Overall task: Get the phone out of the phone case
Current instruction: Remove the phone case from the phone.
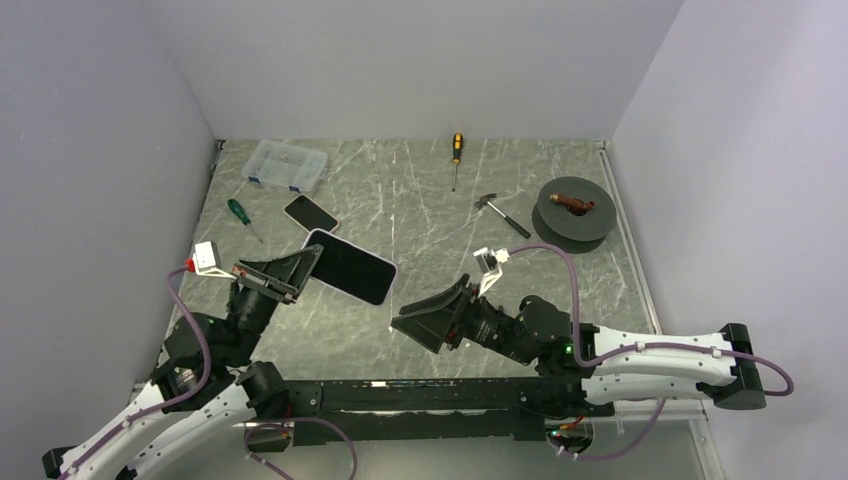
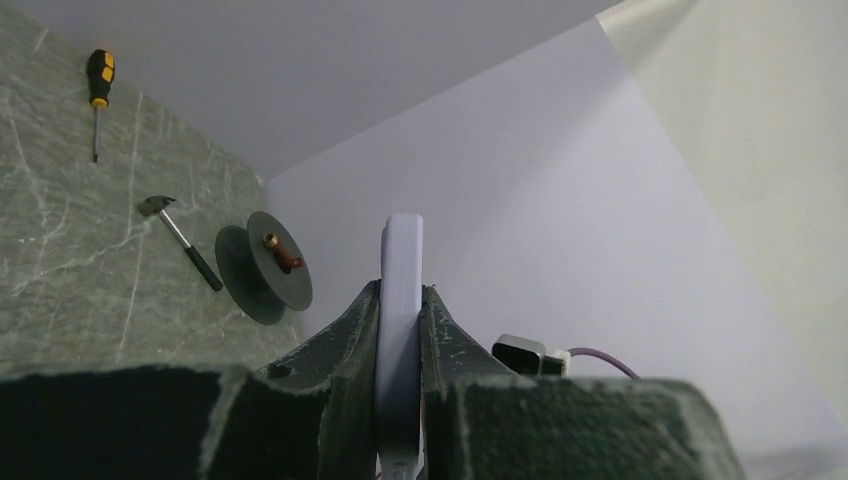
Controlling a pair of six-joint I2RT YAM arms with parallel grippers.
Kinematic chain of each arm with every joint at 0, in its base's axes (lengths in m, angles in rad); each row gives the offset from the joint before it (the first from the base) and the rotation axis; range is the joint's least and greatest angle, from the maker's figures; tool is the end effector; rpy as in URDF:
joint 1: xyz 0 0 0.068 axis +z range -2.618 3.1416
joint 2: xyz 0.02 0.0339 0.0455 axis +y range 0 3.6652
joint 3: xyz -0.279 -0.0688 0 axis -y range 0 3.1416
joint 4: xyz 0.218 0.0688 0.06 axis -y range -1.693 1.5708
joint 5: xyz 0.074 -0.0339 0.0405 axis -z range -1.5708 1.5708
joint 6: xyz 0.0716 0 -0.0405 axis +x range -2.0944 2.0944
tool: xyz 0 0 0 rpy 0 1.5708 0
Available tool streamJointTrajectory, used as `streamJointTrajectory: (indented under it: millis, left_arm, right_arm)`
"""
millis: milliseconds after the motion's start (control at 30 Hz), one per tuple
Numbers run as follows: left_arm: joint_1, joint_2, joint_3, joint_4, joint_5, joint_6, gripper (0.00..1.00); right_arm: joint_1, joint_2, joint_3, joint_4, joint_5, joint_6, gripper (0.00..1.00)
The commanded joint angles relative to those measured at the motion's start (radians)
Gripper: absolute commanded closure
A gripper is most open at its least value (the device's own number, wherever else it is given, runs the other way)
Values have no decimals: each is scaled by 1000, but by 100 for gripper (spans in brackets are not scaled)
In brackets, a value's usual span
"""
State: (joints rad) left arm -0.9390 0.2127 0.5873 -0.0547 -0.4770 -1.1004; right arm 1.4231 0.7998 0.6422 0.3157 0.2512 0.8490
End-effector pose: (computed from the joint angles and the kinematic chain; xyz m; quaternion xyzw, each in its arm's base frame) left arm 0.0613 -0.0281 0.3513 -0.2368 0.5516 -0.5987 0.5303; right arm 0.0458 0.1872 0.3612 -0.0909 0.6446 0.6503 0.3916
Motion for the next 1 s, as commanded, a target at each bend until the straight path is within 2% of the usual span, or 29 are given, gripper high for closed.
streamJointTrajectory:
  millis: [0, 200, 400, 667, 767, 833, 900, 967]
  left_arm:
    - [3, -17, -6, 199, -39, -15, 100]
    - [3, 1, -9, 224, -16, -15, 100]
    - [2, 2, -21, 281, 10, -4, 100]
    - [3, 27, -5, 290, 45, -16, 100]
    - [2, 21, -6, 288, 47, -24, 100]
    - [2, 15, -14, 299, 48, -25, 100]
    - [3, 13, -16, 304, 50, -26, 100]
    - [2, 13, -13, 300, 54, -28, 100]
  right_arm:
    - [5, -5, -55, 154, 114, 98, 34]
    - [5, -13, -32, 47, 181, 91, 34]
    - [5, 28, 34, -23, 160, 87, 34]
    - [5, 42, 48, 7, 158, 81, 34]
    - [5, 52, 42, 23, 182, 129, 32]
    - [5, 32, -23, 123, 211, 184, 29]
    - [4, 6, -86, 215, 233, 234, 21]
    - [3, -11, -89, 219, 224, 192, 17]
